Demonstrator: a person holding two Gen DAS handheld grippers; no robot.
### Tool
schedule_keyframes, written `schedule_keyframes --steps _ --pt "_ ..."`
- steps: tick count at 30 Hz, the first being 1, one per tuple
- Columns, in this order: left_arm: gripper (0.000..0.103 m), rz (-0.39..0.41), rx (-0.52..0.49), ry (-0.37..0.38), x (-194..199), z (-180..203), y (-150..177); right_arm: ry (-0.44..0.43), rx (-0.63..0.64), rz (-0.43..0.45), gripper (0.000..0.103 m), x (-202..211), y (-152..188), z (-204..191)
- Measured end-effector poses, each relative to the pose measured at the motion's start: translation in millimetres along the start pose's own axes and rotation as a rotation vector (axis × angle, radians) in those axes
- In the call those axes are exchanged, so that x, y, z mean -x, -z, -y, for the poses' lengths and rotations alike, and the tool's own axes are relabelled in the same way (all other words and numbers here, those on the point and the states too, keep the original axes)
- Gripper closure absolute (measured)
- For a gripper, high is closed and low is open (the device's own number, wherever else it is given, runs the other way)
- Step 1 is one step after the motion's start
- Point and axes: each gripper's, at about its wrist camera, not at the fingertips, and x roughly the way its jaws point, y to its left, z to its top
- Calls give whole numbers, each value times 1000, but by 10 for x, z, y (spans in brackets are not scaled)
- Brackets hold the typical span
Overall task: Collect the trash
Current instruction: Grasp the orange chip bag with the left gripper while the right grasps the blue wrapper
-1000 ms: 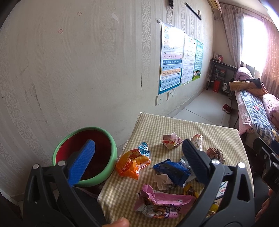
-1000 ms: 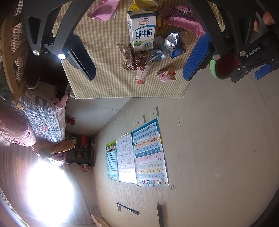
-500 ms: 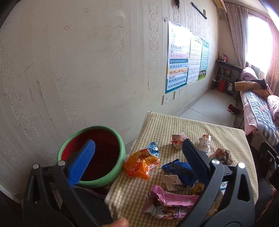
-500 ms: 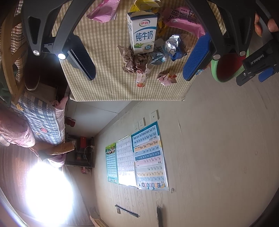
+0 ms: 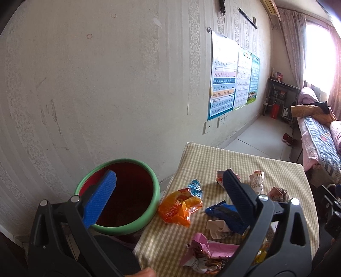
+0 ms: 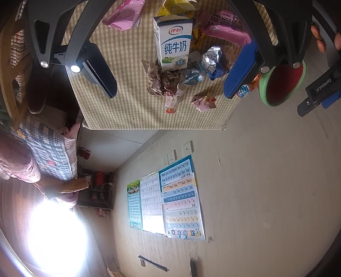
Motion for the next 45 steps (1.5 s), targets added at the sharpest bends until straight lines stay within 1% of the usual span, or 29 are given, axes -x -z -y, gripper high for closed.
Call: schedule_keyframes --steps 4,7,9,11,12,14,16,17,19,20,21,22,24,26,29,31,35,39,41,43,45 --pt "5 -54 4 24 -59 -9 14 -6 1 -5 7 -30 22 -26" --pt "5 -70 5 0 -117 -62 35 -32 15 -23 7 -92 51 -72" --pt "5 -71 -15 -44 -165 -99 63 -64 29 -50 7 -145 77 -128" --pt "5 -82 -31 -84 -226 -145 104 -129 50 -89 7 -238 115 -215" --pt "5 -98 -31 -83 -272 -177 129 -160 60 -108 7 -295 138 -261" --pt "6 -150 -19 -48 -388 -248 195 -241 92 -180 8 -479 202 -387" --pt "20 -184 -26 -45 -468 -279 264 -293 120 -250 19 -673 276 -508" --pt "22 -200 -32 -39 -503 -286 296 -316 129 -289 23 -797 319 -555" --pt "33 -234 -40 -7 -580 -287 345 -347 128 -333 40 -1000 394 -630" --pt "36 -247 -45 7 -614 -277 362 -363 122 -361 45 -1095 428 -650" --pt "42 -256 -50 17 -639 -268 378 -382 109 -394 58 -1196 469 -662" --pt "49 -270 -58 33 -677 -250 386 -404 94 -425 75 -1281 505 -664" --pt "57 -294 -76 74 -757 -207 391 -443 49 -469 99 -1344 531 -638" --pt "59 -307 -111 104 -826 -143 385 -462 12 -443 100 -1251 484 -581" --pt "59 -315 -184 152 -1013 -3 325 -453 6 -386 101 -1118 385 -498" --pt "59 -336 -202 196 -1164 73 284 -451 -11 -360 101 -1002 339 -428" --pt "59 -400 -264 258 -1484 247 254 -441 -30 -334 101 -874 333 -301" --pt "58 -472 -281 306 -1727 351 298 -440 -30 -328 101 -872 326 -274" --pt "56 -484 -301 297 -1808 389 330 -444 -29 -325 101 -861 318 -267" --pt "48 -480 -333 300 -1811 443 346 -450 -29 -321 101 -840 316 -263" --pt "42 -485 -379 300 -1842 509 375 -453 -32 -321 101 -824 321 -256"
